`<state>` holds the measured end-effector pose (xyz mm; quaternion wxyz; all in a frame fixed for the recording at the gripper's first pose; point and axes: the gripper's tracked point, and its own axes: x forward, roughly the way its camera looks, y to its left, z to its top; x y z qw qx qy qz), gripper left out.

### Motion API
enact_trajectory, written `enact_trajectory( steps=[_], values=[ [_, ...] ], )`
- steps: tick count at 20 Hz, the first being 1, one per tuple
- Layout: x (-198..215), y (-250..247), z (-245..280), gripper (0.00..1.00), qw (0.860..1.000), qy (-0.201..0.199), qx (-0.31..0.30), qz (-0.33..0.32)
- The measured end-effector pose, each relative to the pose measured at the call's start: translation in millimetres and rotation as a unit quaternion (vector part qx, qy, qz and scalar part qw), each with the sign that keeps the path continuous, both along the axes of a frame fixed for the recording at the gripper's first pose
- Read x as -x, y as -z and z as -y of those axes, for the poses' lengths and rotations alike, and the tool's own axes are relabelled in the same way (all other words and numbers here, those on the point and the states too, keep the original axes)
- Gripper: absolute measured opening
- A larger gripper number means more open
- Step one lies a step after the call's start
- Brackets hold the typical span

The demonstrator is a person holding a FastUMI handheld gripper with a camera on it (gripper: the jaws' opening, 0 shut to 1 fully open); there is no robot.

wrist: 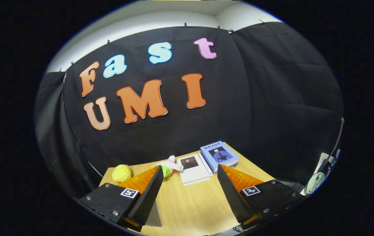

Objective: Open the storage box then place both shoes into the box .Put the left shoe in first, then the right shoe, with the right side of both shoes facing outward in a uniform manner.

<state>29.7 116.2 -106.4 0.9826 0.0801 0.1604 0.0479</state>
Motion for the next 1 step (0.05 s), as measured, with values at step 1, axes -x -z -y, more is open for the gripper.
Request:
enact_trajectory(
  steps=[1],
  values=[
    [-1.7,-7.9,11.1,0.98,1.0,0.003,0.005,0.013]
  ],
)
